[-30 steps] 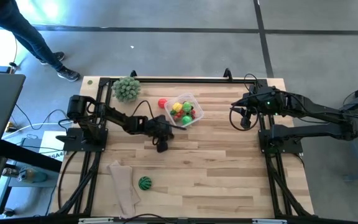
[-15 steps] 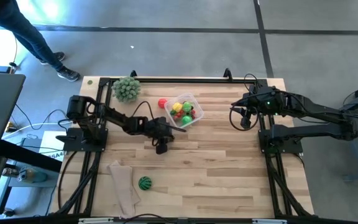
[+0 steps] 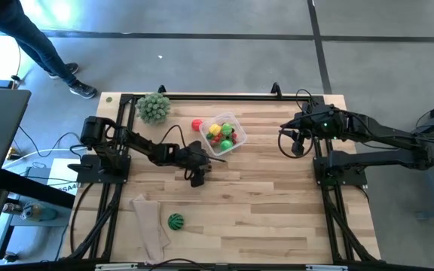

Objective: Pick and placing Produce into tupperware
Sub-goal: Put the blueberry into the transparent container

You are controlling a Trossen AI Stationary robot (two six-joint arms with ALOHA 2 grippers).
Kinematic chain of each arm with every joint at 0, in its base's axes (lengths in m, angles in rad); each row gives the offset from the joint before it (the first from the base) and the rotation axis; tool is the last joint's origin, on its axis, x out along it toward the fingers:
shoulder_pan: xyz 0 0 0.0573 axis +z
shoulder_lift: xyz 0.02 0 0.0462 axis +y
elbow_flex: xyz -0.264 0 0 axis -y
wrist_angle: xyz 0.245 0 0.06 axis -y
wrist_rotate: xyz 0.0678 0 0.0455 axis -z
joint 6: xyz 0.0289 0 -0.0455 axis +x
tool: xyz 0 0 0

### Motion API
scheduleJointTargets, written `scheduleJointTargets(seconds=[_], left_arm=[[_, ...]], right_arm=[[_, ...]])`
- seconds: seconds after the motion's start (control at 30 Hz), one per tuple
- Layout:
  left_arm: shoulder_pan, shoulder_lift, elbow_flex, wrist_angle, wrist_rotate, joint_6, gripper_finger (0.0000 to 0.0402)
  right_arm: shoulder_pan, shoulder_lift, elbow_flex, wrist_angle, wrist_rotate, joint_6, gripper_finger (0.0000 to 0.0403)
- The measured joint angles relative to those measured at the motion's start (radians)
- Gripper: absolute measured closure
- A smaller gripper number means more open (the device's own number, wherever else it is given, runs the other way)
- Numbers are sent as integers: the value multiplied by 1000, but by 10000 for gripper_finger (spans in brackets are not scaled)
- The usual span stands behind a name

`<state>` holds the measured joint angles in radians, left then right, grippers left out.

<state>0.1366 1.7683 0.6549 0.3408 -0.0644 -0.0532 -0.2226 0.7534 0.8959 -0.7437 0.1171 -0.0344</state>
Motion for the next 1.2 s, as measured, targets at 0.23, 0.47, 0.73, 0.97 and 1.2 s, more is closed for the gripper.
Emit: scheduleJointTargets(seconds=[0.23,0.47,0.73,0.97,1.2], left_arm=[[1,0,0,-1,-8,-1,233],[0,44,1,42,1,-7,253],[0,57,2,60,-5,-23,266],[0,56,4,32,-4,-23,275],[1,57,4,15,4,-31,276]], right_arm=[[0,0,0,0,0,0,327],[0,0,0,0,0,0,327],[0,0,0,0,0,0,327],[0,0,0,0,0,0,327],[0,0,0,0,0,0,327]])
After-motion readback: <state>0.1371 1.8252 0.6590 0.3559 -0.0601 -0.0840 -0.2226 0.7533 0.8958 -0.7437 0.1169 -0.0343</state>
